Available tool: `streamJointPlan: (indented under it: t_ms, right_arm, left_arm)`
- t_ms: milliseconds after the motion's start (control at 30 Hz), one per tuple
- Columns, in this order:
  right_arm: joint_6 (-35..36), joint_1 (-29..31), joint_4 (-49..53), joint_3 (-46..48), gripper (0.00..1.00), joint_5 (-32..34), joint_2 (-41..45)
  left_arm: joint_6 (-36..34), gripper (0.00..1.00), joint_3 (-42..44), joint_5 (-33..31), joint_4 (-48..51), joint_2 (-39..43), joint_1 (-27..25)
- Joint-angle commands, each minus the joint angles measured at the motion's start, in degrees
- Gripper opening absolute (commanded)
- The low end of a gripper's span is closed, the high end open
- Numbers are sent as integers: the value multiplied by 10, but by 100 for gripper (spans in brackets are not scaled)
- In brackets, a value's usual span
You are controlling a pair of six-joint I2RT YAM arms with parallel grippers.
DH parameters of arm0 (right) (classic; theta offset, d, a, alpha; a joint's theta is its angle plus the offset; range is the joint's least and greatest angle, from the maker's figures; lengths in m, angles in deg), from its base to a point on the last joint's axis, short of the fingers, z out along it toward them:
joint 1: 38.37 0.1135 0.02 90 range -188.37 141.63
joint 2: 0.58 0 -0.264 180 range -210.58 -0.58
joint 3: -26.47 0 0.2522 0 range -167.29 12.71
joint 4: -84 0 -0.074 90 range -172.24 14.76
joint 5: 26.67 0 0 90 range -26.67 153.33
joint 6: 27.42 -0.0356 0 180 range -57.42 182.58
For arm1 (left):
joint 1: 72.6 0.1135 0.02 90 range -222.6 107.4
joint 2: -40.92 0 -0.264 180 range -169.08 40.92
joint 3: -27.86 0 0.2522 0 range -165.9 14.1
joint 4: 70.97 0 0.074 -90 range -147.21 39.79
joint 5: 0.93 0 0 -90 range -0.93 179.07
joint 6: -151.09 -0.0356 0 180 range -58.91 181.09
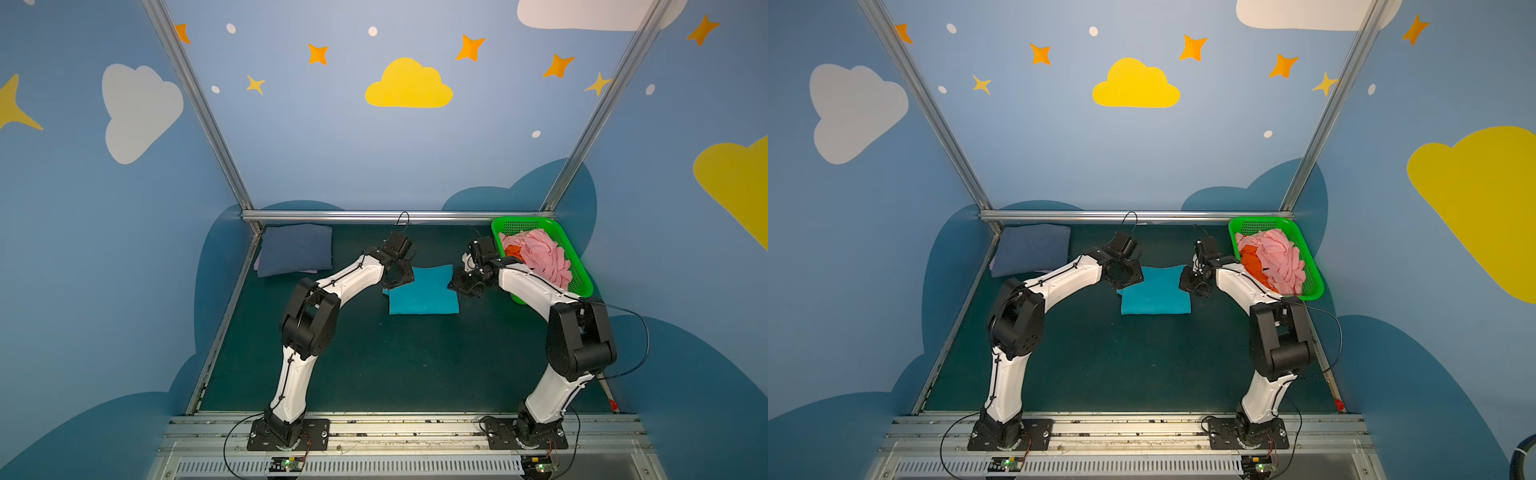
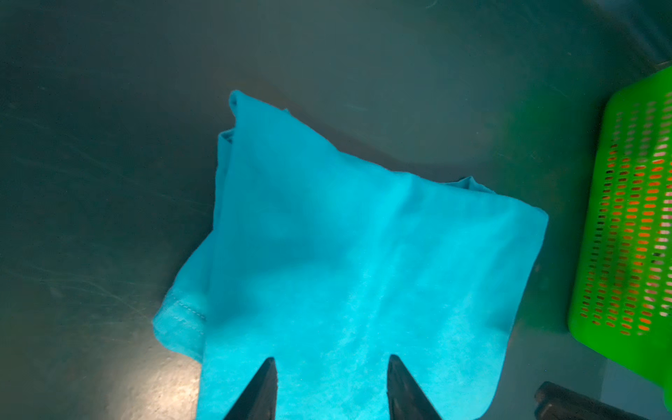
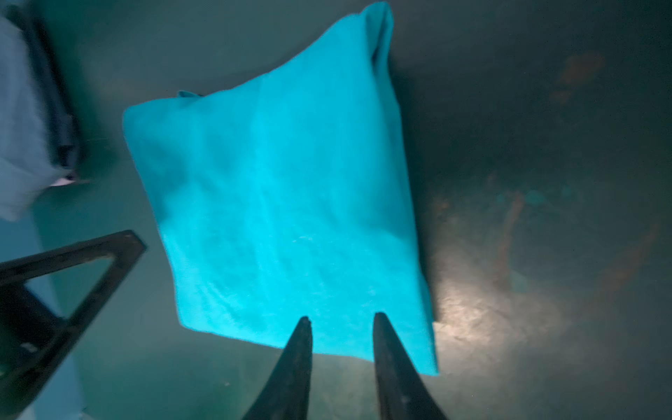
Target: Fold and stack the t-shirts
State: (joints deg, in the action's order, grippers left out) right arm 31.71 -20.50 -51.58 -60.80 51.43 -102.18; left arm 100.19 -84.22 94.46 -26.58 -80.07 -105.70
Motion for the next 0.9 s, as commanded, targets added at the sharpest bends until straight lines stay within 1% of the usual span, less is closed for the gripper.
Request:
streamJointPlan:
  t_ms: [0, 67, 233, 267, 333, 367, 467, 500, 600, 633, 700, 767, 867]
  right_arm:
    - [21, -1, 27, -39, 35, 35, -18]
    - [27, 0, 33, -52, 35, 37, -27]
    - [31, 1, 32, -62, 37, 43, -43]
    - [31, 1, 33, -63, 37, 41, -46]
    - [28, 2, 31, -62, 38, 36, -48]
    - [29, 6, 30, -60, 38, 35, -47]
    - [37, 30, 33, -61, 35, 47, -39]
    - [42, 44, 37, -64, 34, 56, -38]
    - [54, 86, 56, -81, 34, 90, -42]
    - [58, 103, 62, -89, 34, 102, -46]
    - [61, 130, 68, -102, 36, 121, -58]
    - [62, 157, 73, -120, 40, 136, -76]
    - [54, 184, 83, -154, 50, 143, -111]
  left_arm:
    - [-20, 54, -2, -19, 21, -3, 6]
    - [-27, 56, -6, -22, 28, -7, 6]
    - [-28, 56, 13, -30, 27, -8, 14]
    - [-24, 51, 21, -32, 25, -7, 17]
    - [-19, 37, 41, -35, 16, -2, 23]
    - [-14, 32, 53, -35, 10, 2, 27]
    - [-4, 24, 85, -29, -15, 10, 39]
    - [-1, 22, 93, -26, -23, 12, 44]
    - [12, 23, 116, 1, -55, 15, 60]
    - [17, 25, 126, 12, -69, 16, 66]
    - [25, 35, 141, 27, -91, 17, 75]
    - [31, 44, 147, 34, -107, 14, 79]
    - [44, 45, 156, 54, -143, 8, 78]
